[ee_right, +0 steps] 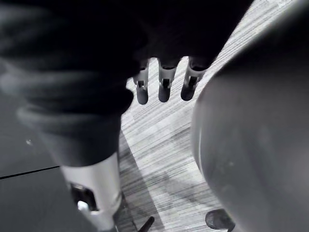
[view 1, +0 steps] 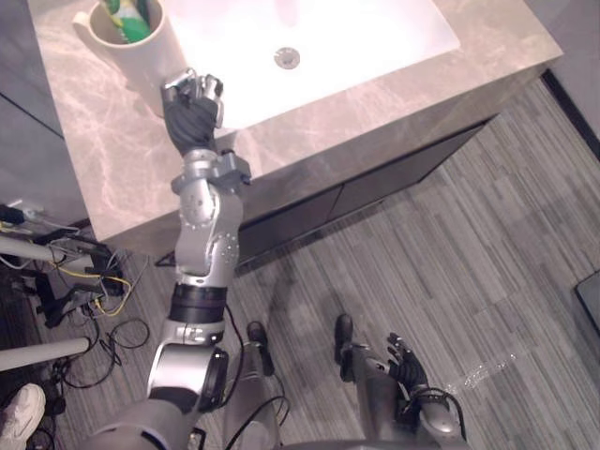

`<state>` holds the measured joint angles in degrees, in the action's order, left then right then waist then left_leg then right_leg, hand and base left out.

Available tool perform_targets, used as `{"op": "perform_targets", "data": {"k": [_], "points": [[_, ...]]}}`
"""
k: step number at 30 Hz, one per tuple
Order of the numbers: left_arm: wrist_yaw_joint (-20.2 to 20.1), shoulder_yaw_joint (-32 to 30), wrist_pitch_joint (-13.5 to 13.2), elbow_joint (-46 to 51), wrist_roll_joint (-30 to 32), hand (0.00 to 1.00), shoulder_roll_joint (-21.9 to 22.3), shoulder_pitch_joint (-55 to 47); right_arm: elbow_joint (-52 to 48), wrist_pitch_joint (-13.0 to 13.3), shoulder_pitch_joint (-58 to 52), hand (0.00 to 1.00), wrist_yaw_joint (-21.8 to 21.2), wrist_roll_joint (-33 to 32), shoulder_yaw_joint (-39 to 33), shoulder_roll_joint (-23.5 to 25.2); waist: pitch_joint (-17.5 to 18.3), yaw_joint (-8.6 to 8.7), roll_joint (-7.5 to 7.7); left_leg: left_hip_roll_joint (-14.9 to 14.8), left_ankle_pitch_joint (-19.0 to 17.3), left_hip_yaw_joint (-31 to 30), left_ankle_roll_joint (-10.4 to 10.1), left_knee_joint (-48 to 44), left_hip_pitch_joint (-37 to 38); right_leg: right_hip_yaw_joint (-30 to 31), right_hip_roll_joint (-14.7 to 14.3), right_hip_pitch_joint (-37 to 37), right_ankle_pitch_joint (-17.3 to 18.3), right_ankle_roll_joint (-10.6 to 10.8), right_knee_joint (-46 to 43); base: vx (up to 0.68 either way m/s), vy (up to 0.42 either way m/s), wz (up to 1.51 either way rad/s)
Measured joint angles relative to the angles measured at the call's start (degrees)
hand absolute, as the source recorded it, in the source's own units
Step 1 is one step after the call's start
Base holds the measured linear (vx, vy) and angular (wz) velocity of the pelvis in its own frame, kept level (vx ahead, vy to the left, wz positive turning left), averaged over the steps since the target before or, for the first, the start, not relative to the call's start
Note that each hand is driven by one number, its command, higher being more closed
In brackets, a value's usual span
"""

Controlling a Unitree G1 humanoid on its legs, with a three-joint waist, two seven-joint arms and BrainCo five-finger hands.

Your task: Organize washtable

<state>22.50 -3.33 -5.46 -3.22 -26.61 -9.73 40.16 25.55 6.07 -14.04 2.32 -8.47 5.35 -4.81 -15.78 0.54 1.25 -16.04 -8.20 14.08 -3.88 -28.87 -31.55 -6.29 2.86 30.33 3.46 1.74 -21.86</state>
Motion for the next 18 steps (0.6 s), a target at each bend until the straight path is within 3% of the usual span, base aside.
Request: {"op": "perform_targets", "data": {"k": [12,18], "points": [[0.06,-0.15,0.6,-2.43,0.0,1.0,0.0,3.9,-0.15,0.02,-0.02,0.0,-0.1,-0.45,0.07,-0.13,-0.12,-0.74,0.21,-0.71,-0.15,0.33,-0.13,-0.23,-1.69,-0.13,-0.22,1.13,-1.31,0.24,1.29,-0.02,0.02,-0.01],[0.07,-2.31,0.71,-7.04,0.0,1.0,-0.23,9.49,-0.7,0.08,-0.12,0.0,-0.21,-0.48,0.11,-0.2,-0.98,-1.22,1.4,-1.06,-0.12,0.31,-0.17,0.02,-2.21,-1.48,-0.32,1.03,-1.92,-0.28,2.66,-0.05,0.031,-0.02]]}}
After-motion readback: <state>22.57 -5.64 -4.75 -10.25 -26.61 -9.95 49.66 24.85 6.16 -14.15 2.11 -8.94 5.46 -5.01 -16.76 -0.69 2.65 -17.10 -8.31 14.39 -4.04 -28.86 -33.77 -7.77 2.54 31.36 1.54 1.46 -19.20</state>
